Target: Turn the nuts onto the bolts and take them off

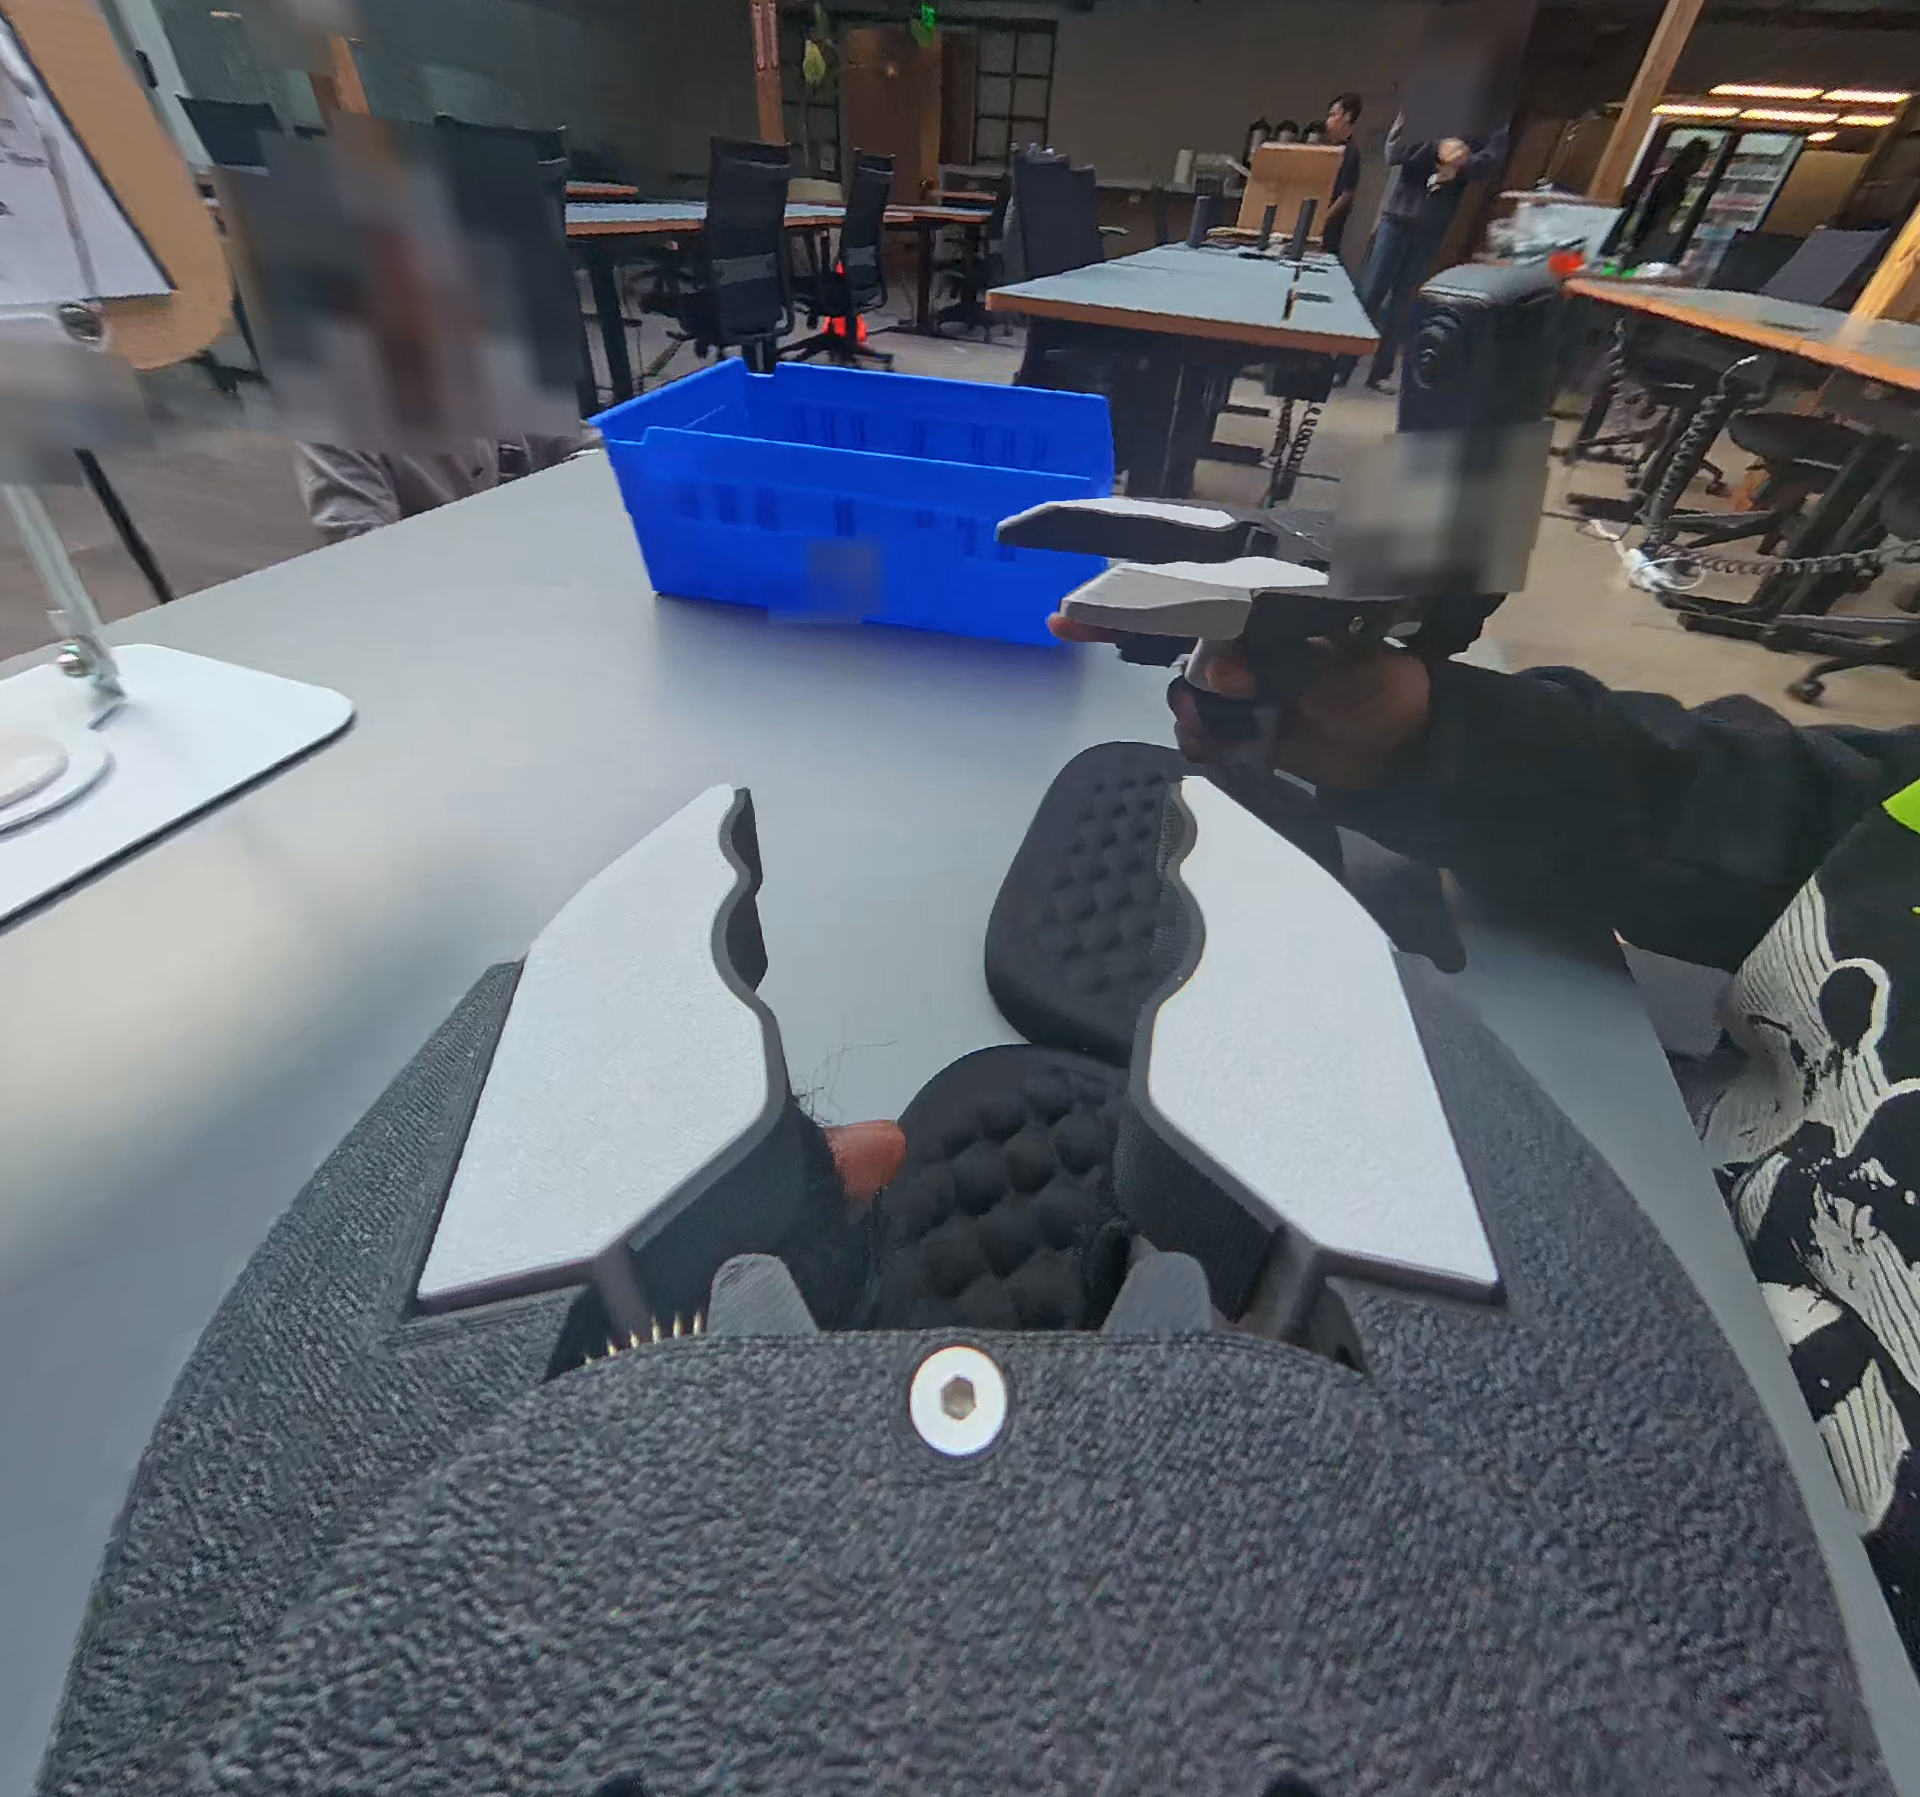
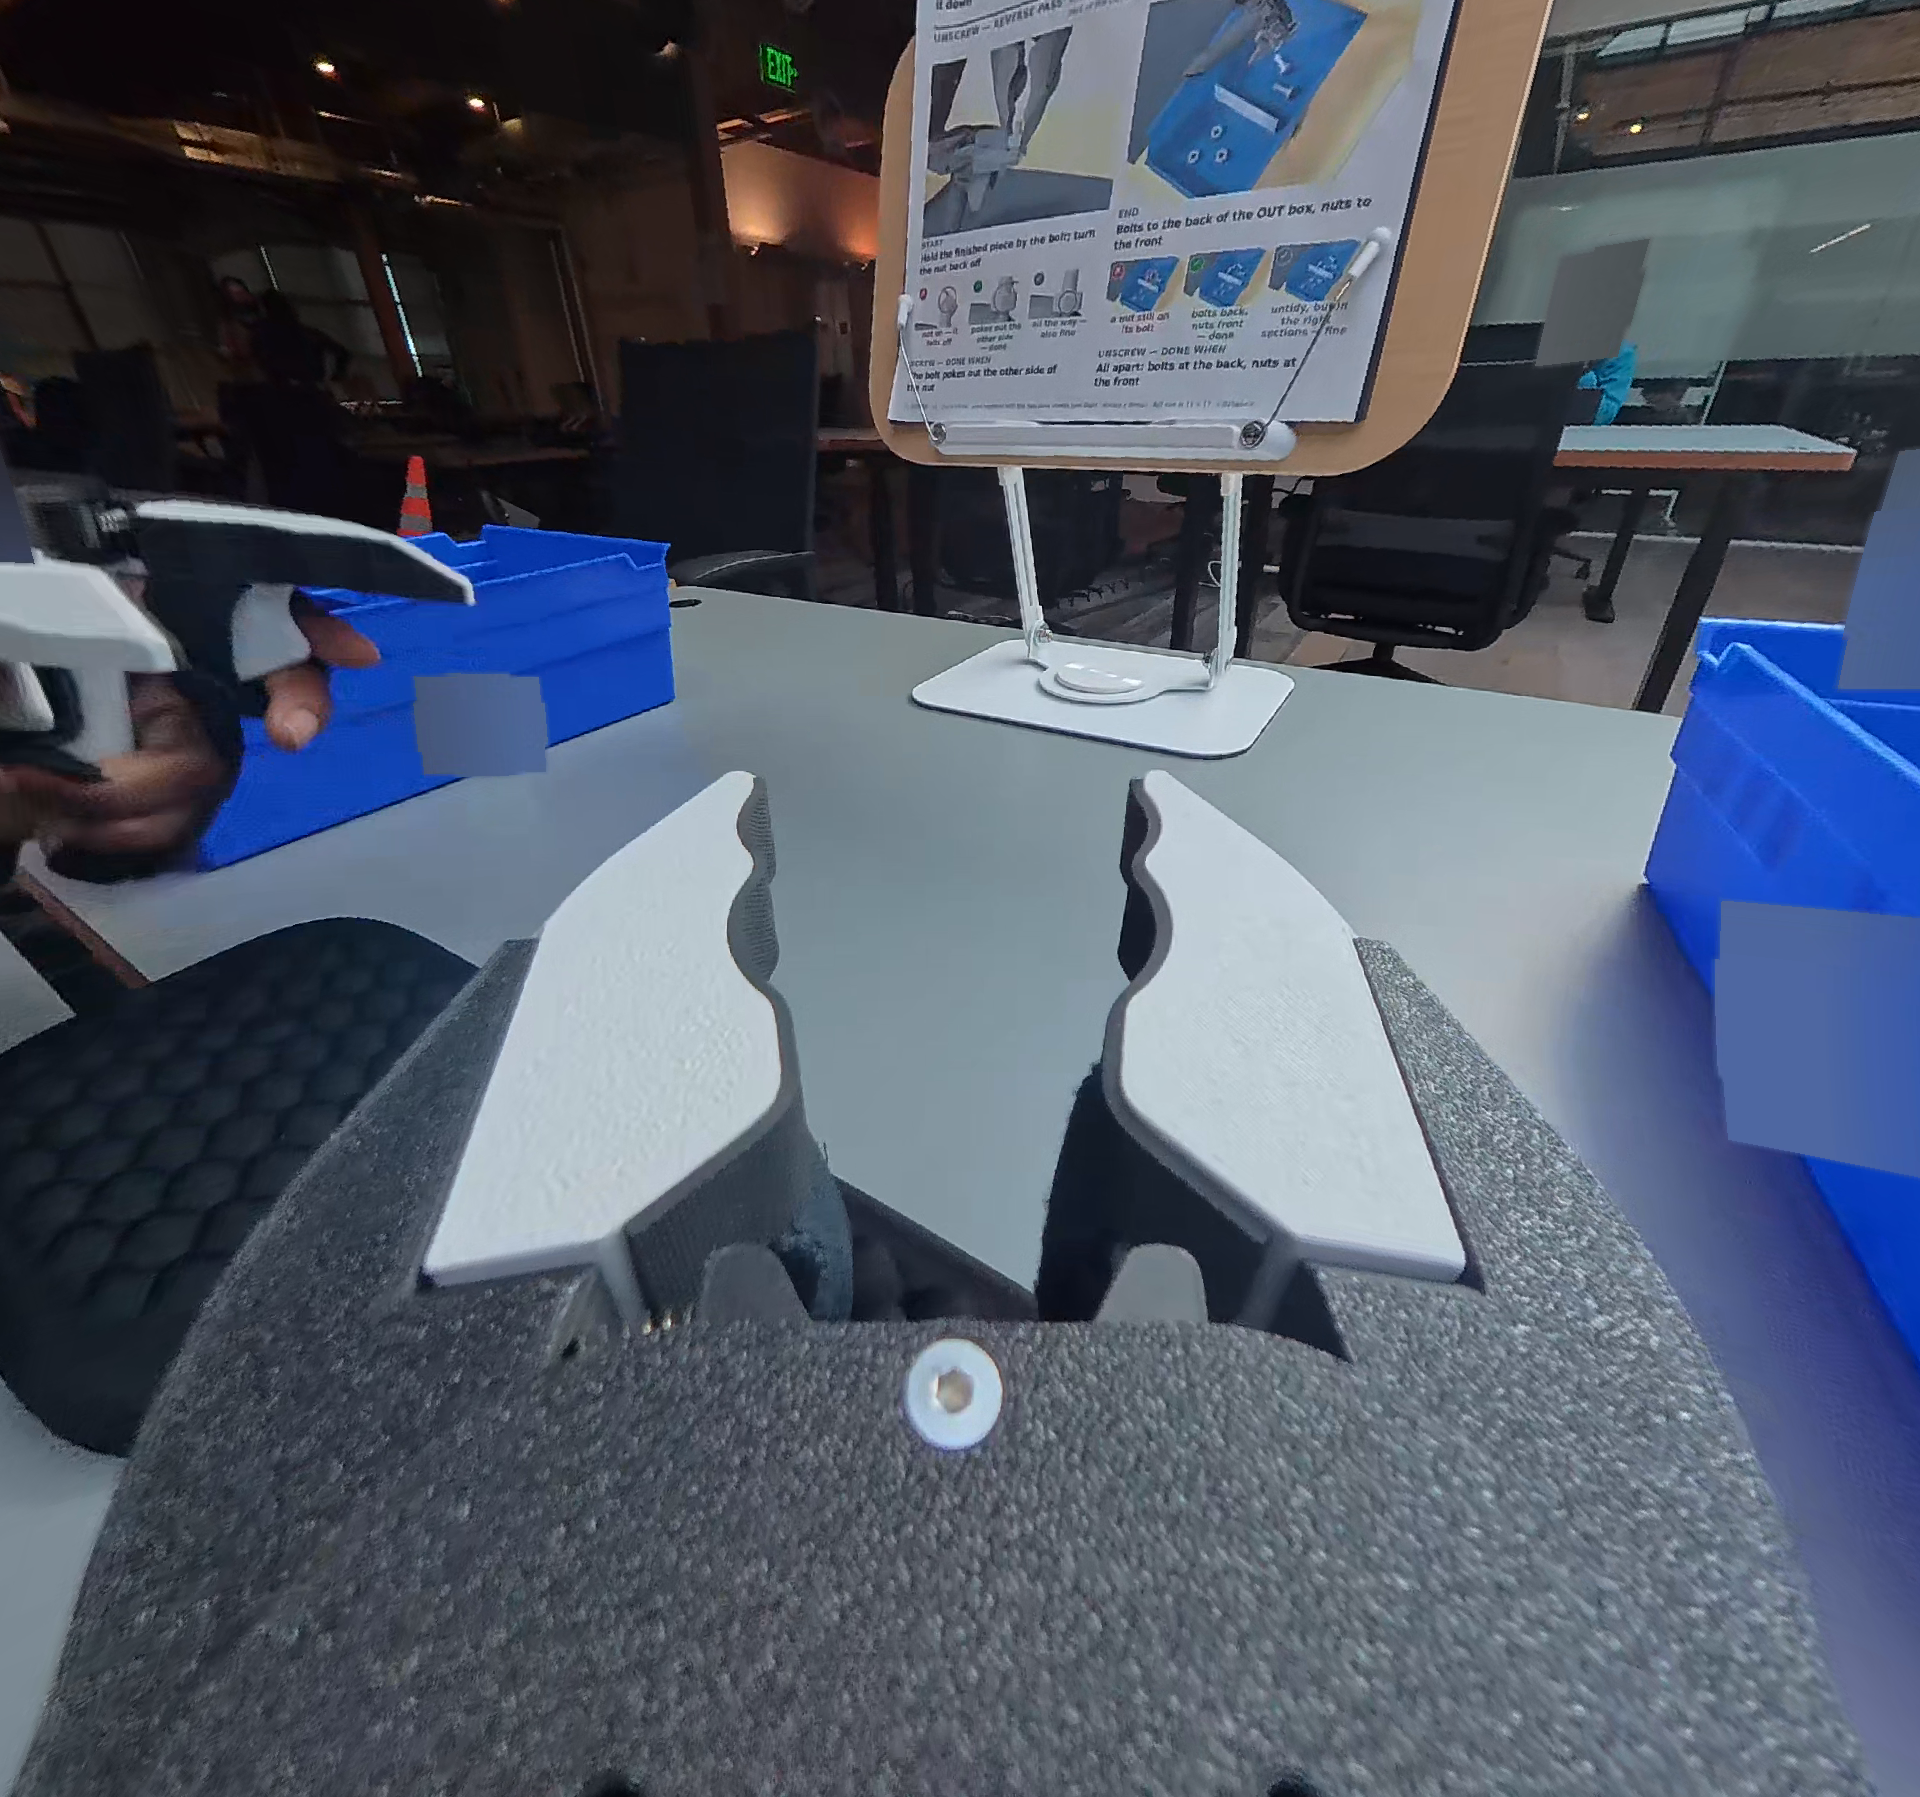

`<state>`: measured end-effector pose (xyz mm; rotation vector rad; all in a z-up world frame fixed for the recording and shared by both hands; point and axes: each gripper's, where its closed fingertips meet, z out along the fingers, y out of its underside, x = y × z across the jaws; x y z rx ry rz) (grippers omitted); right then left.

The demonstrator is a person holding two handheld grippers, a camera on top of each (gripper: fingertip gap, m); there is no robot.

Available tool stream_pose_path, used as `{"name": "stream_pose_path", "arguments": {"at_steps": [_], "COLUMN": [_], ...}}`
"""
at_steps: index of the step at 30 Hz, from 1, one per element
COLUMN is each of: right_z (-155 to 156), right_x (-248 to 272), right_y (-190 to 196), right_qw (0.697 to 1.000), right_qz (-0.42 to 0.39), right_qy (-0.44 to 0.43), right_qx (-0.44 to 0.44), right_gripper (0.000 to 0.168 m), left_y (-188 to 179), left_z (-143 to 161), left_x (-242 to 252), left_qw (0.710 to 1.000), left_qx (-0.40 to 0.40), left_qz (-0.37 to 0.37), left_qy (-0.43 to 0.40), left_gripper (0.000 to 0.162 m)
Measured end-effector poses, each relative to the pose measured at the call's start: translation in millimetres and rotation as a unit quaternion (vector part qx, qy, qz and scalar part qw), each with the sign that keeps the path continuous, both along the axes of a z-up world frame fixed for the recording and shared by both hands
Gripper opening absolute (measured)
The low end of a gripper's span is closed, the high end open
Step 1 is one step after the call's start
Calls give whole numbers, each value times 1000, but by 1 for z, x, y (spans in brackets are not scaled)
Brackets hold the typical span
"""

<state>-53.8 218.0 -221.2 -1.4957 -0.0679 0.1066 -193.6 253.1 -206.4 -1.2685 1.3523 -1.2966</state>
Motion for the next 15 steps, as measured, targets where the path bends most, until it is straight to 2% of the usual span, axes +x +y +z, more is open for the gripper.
{"name": "stream_pose_path", "arguments": {"at_steps": [4,7,11,15], "right_z": [-1,-3,-5,-5], "right_x": [-6,-10,-11,-9], "right_y": [0,2,3,3], "right_qw": [1000,999,999,999], "right_qz": [4,10,12,11], "right_qy": [-24,-37,-38,-32], "right_qx": [0,-10,-16,-17], "right_gripper": [63,62,61,61], "left_y": [55,106,164,211], "left_z": [31,39,28,9], "left_x": [-58,-118,-187,-211], "left_qw": [991,966,913,875], "left_qx": [25,43,5,-60], "left_qz": [108,193,267,291], "left_qy": [72,169,310,382], "left_gripper": [72,72,72,67]}}
